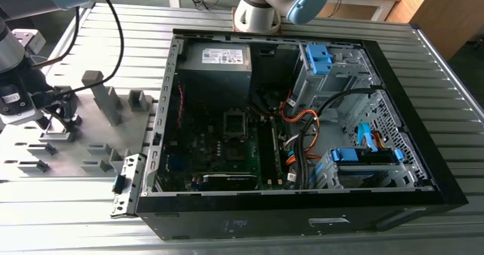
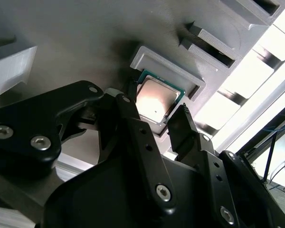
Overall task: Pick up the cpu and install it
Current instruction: 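Pick up the cpu and move it towards the insertion slot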
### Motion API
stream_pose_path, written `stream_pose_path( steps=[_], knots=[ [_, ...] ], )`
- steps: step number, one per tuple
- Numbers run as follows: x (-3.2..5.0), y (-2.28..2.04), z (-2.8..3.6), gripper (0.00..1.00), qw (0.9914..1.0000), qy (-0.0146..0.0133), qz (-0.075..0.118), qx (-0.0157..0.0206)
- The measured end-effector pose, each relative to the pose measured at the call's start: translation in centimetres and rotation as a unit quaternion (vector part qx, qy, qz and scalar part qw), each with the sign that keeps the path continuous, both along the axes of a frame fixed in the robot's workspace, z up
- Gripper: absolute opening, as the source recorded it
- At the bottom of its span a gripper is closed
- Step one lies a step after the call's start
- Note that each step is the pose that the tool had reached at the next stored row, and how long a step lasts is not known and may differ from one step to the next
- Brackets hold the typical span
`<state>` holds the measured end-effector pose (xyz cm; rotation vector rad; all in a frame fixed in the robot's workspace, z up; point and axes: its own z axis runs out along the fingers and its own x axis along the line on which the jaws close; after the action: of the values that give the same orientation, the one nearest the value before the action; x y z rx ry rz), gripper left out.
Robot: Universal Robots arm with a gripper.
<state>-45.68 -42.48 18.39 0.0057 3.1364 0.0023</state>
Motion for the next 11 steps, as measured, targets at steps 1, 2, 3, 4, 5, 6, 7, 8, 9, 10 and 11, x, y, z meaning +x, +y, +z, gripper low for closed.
stream_pose_path(
  steps=[1,2,3,4,5,6,7,8,9,10,11],
  knots=[
    [0.00,0.00,-0.01,0.53,1.00000,0.0000,0.000,0.0000],
    [0.00,0.00,-0.01,0.53,1.00000,0.0001,0.000,0.0000],
    [0.00,0.00,-0.02,0.53,1.00000,0.0001,0.000,0.0000],
    [0.00,0.00,-0.03,0.53,1.00000,0.0000,0.000,0.0000],
    [0.00,0.00,-0.03,0.53,1.00000,0.0000,0.000,0.0000],
    [0.00,0.00,-0.03,0.53,1.00000,0.0000,0.001,0.0000],
    [0.00,0.00,-0.03,0.53,1.00000,0.0000,0.001,0.0000],
    [0.00,0.00,-0.03,0.53,1.00000,0.0000,0.001,0.0000],
    [0.00,0.00,-0.03,0.53,1.00000,0.0000,0.001,0.0000],
    [0.00,0.00,-0.03,0.53,1.00000,-0.0001,0.001,0.0000],
    [0.01,0.00,0.00,0.53,1.00000,-0.0001,0.002,0.0001]
  ],
)
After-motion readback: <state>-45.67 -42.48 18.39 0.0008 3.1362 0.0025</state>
